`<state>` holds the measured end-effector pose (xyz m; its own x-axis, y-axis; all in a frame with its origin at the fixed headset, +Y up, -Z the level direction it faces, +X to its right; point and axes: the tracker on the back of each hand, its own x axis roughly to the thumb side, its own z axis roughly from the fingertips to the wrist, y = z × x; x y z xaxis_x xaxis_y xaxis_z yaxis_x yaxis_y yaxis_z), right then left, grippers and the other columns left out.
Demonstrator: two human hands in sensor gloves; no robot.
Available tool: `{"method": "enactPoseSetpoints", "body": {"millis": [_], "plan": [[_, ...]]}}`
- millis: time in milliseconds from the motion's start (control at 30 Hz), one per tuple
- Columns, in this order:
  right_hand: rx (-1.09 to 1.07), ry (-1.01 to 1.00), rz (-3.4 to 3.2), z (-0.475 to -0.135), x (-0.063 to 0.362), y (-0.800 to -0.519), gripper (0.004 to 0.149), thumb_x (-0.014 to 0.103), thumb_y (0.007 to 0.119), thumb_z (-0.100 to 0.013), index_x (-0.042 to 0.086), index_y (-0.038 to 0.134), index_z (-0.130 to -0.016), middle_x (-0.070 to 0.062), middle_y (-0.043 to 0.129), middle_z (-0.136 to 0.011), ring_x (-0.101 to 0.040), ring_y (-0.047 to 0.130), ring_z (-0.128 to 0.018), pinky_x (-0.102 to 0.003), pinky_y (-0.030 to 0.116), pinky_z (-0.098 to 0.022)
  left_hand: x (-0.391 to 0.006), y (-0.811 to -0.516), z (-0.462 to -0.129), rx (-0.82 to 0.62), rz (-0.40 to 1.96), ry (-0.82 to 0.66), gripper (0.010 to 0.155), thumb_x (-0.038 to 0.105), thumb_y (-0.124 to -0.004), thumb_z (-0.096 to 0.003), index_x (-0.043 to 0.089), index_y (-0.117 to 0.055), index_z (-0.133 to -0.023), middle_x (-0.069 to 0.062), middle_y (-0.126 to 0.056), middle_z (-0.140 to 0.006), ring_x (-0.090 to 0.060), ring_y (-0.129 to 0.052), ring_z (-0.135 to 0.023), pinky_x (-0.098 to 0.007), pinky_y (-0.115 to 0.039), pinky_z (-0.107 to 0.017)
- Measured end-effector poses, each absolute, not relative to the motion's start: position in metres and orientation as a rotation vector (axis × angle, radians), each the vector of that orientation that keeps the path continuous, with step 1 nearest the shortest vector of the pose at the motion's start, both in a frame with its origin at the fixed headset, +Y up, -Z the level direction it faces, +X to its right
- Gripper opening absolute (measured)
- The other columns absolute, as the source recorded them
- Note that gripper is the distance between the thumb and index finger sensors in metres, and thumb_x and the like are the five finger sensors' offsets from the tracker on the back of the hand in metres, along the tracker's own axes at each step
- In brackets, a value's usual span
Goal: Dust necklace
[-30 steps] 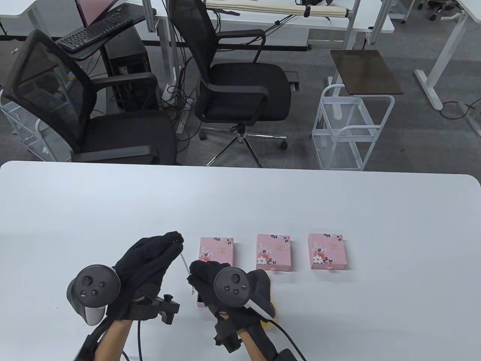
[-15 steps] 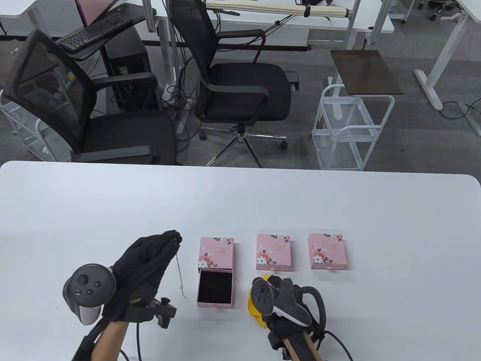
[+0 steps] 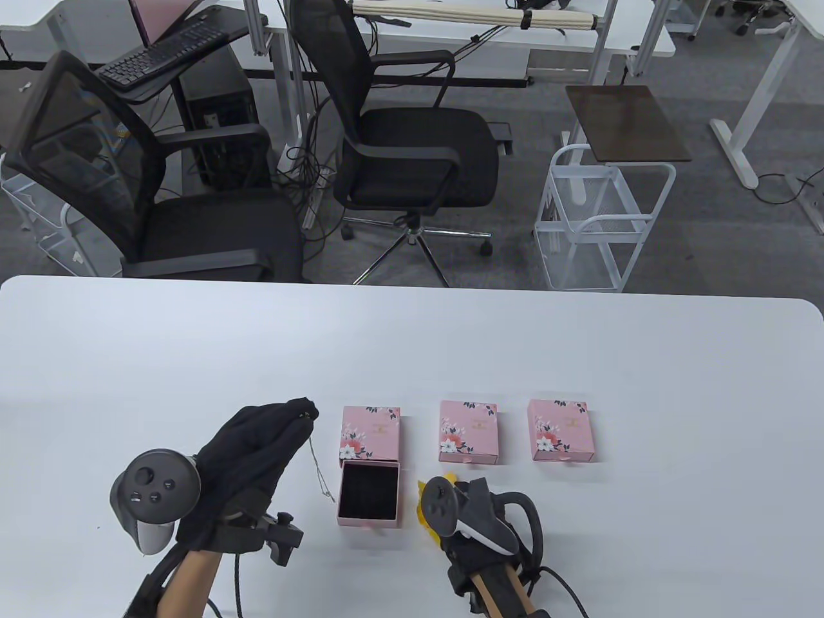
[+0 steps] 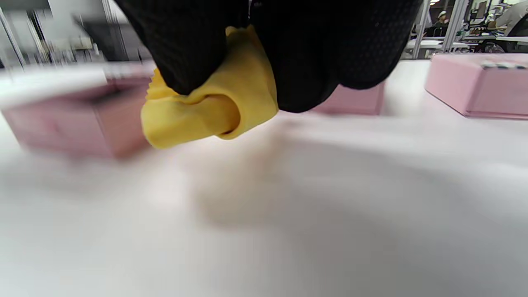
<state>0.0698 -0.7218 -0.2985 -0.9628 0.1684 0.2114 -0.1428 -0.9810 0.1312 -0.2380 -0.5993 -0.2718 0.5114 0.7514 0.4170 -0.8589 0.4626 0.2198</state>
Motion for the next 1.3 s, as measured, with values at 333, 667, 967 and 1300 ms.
{"method": "enactPoseSetpoints", "body": {"millis": [333,667,967,1300], "plan": [[0.41,-0.252,1.958,-0.291,0.053,-0.65,0.053,0.028,0.08,-0.063,0.014,0.061,-0.11,-0.022,0.077,-0.098,-0.041,0.085,-0.076,-0.056,0.071,-0.062,-0.237,-0.603,-0.276,0.398,1.024,-0.27,0.037,0.047,-0.088,-0.0559,0.029,-0.094,-0.087,-0.001,-0.101,-0.085,-0.024,-0.092,-0.072,-0.04,-0.083,-0.051],[0.546,-0.202,1.722,-0.288,0.008,-0.64,0.061,0.031,0.079,-0.062,0.014,0.052,-0.114,-0.024,0.067,-0.106,-0.045,0.079,-0.083,-0.059,0.067,-0.065,-0.232,-0.607,-0.278,0.362,1.077,-0.272,0.037,0.048,-0.087,-0.0562,0.028,-0.094,-0.087,-0.001,-0.103,-0.08,-0.023,-0.094,-0.069,-0.04,-0.084,-0.049],[0.624,-0.339,1.964,-0.281,-0.006,-0.635,0.07,0.029,0.083,-0.06,0.01,0.044,-0.116,-0.027,0.06,-0.11,-0.045,0.079,-0.084,-0.056,0.07,-0.064,-0.228,-0.61,-0.279,0.344,1.09,-0.273,0.037,0.047,-0.088,-0.0556,0.027,-0.095,-0.086,-0.002,-0.105,-0.078,-0.022,-0.097,-0.067,-0.04,-0.086,-0.047],[0.409,-0.573,2.129,-0.27,-0.008,-0.633,0.061,0.038,0.086,-0.058,0.011,0.063,-0.108,-0.023,0.08,-0.091,-0.039,0.088,-0.068,-0.053,0.075,-0.057,-0.212,-0.608,-0.272,0.367,0.977,-0.301,0.039,0.047,-0.089,-0.0547,0.026,-0.094,-0.087,-0.003,-0.105,-0.079,-0.023,-0.096,-0.072,-0.042,-0.085,-0.05]]}}
